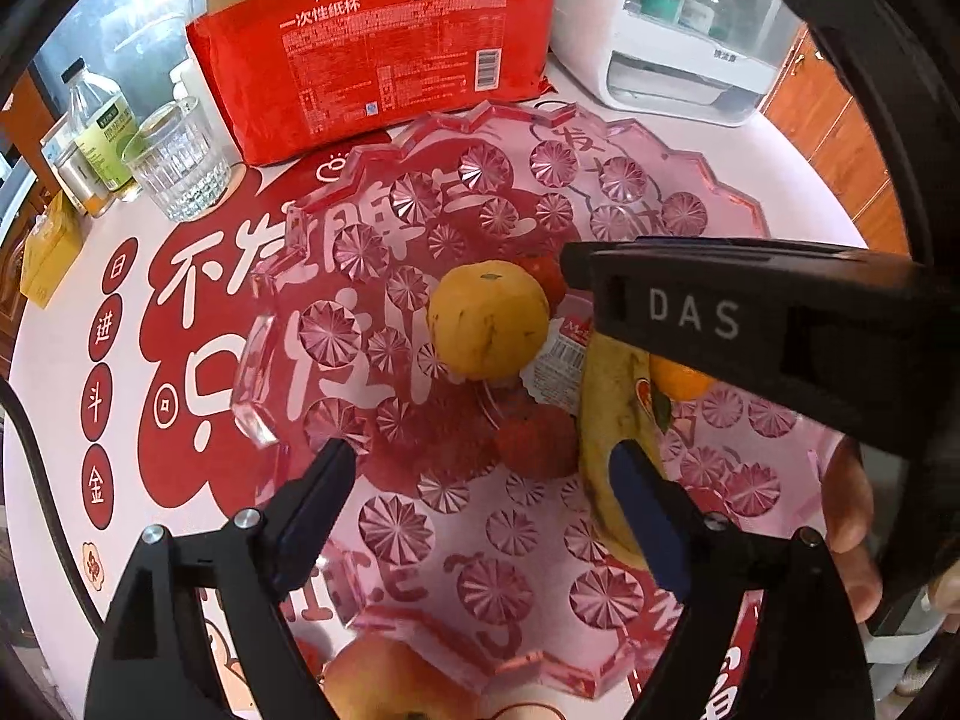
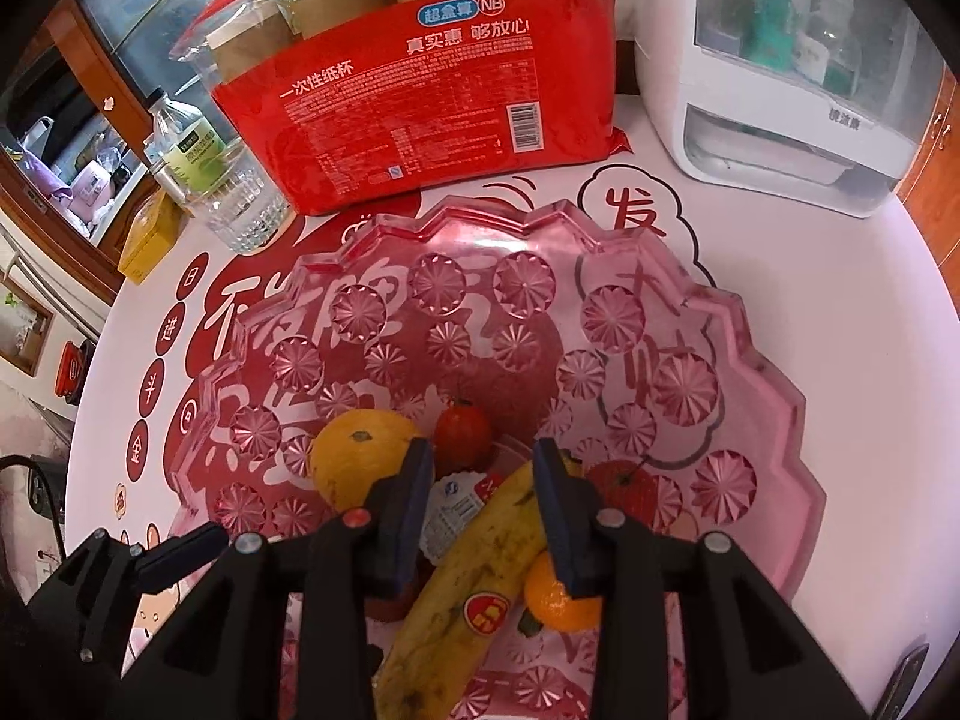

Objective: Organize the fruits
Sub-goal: 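Open both tools to release the apple and tomato into the bowl, then withdraw both tools from the bowl toward the remaining fruit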

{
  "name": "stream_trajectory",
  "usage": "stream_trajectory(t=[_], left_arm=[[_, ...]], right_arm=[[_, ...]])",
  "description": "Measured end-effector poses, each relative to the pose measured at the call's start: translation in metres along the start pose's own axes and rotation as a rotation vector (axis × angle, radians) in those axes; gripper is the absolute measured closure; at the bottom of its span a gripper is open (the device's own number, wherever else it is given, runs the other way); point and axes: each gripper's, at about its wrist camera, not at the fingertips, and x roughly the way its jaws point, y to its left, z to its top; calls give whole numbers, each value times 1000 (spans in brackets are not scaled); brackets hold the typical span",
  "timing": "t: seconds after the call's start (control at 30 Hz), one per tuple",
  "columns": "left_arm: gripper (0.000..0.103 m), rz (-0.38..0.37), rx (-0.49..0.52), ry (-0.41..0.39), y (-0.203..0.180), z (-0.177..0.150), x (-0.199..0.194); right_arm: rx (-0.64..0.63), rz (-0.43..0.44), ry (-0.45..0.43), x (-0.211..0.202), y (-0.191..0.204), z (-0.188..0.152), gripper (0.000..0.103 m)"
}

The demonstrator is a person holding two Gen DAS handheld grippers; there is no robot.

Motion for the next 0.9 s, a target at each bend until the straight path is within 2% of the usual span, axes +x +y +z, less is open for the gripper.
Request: stream_trajectory(t=[0.2,0.53,0.9], left_arm=[[17,0,40,-32,-8,-4,-12],[17,22,34,-55,-9,-20,-28],[17,50,24,-108,-1,-47,-77]], right_arm=[[-11,-20,-17,-14,3,-7,68],[-6,-38,-30,-33,-1,-20,68],[8,-27,-55,-70,10,-51,68]])
